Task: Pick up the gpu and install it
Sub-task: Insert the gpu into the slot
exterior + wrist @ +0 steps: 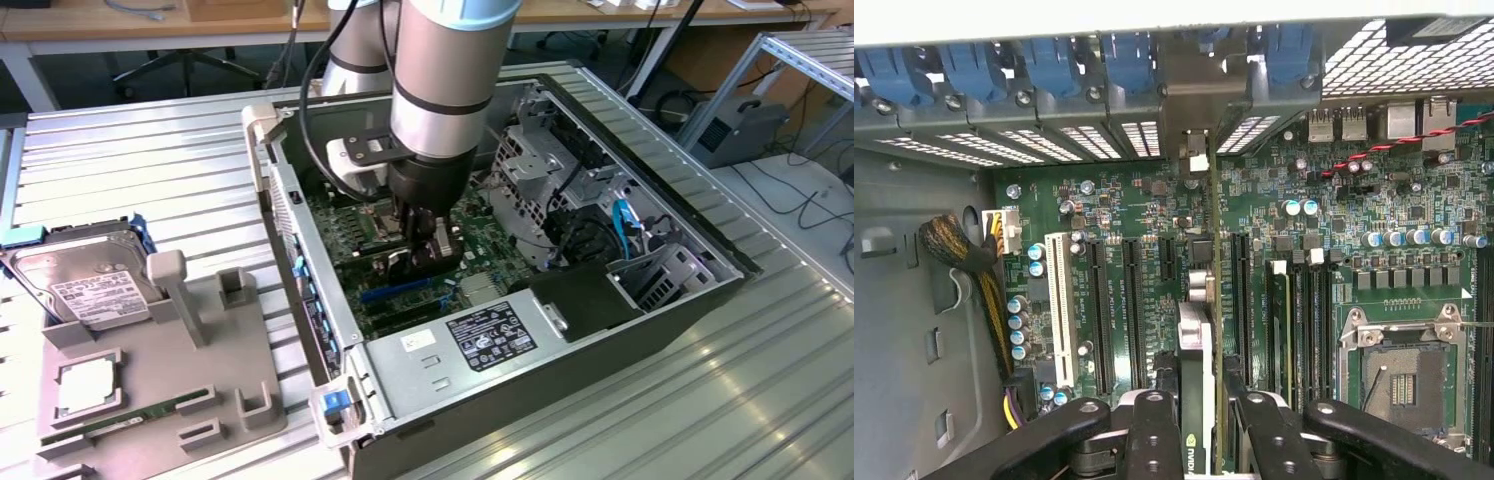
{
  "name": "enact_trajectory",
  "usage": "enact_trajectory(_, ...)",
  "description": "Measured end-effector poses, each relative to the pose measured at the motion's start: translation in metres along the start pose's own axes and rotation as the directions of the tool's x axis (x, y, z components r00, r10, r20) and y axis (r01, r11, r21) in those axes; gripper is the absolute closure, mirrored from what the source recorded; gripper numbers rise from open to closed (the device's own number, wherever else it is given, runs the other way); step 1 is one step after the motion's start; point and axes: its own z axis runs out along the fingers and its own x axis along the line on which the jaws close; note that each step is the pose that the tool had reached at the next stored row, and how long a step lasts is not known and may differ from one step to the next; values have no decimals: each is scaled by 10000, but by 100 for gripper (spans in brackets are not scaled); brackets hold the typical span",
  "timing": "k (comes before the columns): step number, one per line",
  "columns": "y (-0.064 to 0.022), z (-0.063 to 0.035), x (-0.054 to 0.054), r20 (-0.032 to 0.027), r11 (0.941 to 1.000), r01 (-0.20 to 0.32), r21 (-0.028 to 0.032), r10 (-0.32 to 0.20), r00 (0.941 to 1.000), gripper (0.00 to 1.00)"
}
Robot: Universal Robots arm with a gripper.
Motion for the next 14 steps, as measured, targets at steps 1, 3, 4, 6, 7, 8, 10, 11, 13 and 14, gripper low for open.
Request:
enact_trajectory(1, 1, 0, 0, -1, 10000, -1, 0, 1, 10000, 73)
enact_trajectory(3, 1, 0, 0, 0, 10000, -1, 1, 1, 10000, 73)
enact_trajectory(4, -4, 0, 0, 0, 10000, -2, -21, 2, 10000, 73)
enact_trajectory(6, -31, 1, -1, -4, 10000, -1, -72, 1, 10000, 73)
enact_trajectory(7, -33, 1, -1, -5, 10000, -3, -76, 3, 10000, 73)
enact_trajectory(8, -34, 0, -2, -5, 10000, -2, -78, 2, 10000, 73)
enact_trajectory(10, -35, 1, -2, -4, 10000, -1, -80, 1, 10000, 73)
enact_trajectory(11, -35, 1, -2, -4, 10000, -2, -80, 2, 10000, 73)
enact_trajectory(13, -35, 1, -2, -4, 10000, -1, -82, 1, 10000, 73)
enact_trajectory(14, -35, 1, -2, -4, 10000, -2, -84, 2, 10000, 73)
